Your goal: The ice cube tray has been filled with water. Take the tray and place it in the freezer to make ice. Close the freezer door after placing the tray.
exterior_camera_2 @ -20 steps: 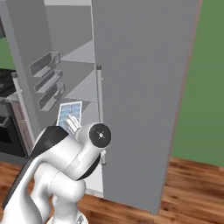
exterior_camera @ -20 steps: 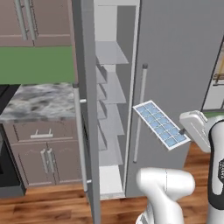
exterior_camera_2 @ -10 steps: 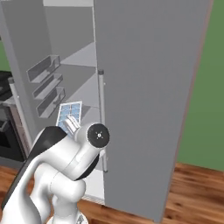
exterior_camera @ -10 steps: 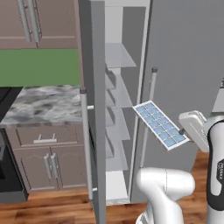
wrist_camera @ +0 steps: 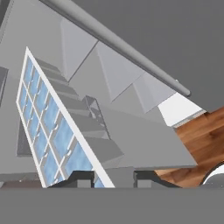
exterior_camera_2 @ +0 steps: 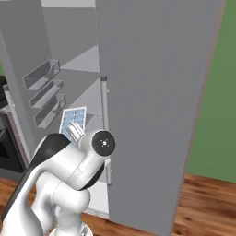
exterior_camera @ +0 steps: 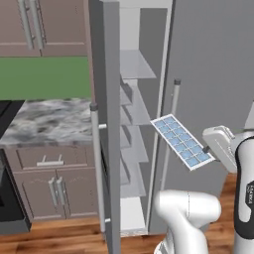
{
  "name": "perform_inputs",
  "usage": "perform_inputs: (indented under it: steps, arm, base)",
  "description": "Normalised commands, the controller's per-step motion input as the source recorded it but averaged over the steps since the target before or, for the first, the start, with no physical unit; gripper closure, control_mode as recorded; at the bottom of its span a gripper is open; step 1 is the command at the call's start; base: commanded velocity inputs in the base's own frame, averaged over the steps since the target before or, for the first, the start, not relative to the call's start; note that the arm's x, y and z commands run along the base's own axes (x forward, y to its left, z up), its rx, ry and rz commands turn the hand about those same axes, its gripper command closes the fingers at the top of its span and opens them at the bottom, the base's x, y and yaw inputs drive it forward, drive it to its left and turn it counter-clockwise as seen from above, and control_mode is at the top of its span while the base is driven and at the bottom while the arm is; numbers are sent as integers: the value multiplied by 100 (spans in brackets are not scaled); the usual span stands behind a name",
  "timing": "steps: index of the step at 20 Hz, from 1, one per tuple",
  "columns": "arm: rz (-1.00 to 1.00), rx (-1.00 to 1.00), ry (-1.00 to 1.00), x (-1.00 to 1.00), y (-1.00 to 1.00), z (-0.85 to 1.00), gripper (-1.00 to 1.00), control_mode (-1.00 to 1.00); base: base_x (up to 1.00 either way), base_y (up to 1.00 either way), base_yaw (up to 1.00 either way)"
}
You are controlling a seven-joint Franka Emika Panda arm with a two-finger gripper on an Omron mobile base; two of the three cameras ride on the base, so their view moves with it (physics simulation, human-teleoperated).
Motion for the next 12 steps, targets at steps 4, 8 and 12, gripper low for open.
perform_inputs:
  steps: [4,8,12]
  arm:
    - [0,0,0,0,0,0,100,100]
    - [0,0,0,0,0,0,100,100]
    - [0,0,0,0,0,0,100,100]
  base:
    - [40,10,0]
    - [47,8,0]
    - [43,18,0]
